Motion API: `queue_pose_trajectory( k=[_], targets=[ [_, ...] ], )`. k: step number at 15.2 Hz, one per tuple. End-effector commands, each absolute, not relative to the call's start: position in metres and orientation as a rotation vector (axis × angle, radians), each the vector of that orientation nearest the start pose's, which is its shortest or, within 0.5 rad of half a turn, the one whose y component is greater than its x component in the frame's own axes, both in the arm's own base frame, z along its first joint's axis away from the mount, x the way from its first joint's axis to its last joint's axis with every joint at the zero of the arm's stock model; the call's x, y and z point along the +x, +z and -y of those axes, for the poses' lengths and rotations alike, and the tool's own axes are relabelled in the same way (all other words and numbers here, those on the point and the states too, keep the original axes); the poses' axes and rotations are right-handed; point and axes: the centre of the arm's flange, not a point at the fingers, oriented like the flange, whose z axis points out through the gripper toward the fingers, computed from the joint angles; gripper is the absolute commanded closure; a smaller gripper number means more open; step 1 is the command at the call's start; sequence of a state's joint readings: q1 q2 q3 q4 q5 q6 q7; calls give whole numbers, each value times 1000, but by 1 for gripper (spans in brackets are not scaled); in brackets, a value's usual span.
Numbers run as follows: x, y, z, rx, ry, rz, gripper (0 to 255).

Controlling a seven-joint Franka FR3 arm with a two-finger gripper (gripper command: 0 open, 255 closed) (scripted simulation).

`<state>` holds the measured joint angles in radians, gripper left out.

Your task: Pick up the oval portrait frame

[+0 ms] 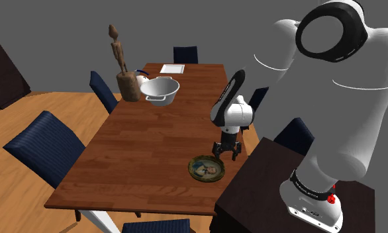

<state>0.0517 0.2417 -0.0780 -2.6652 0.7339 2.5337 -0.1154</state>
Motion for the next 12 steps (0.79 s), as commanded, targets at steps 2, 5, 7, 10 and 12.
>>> queue_pose_trajectory(
  k=[2,5,7,10,12],
  targets=[
    [367,117,21,-2678,458,-826,0],
    [367,103,21,-2678,458,-826,0],
    [367,103,21,-2678,458,-826,255],
    [366,103,21,-2678,458,-826,255],
    [366,103,21,-2678,458,-826,255]
  ],
)
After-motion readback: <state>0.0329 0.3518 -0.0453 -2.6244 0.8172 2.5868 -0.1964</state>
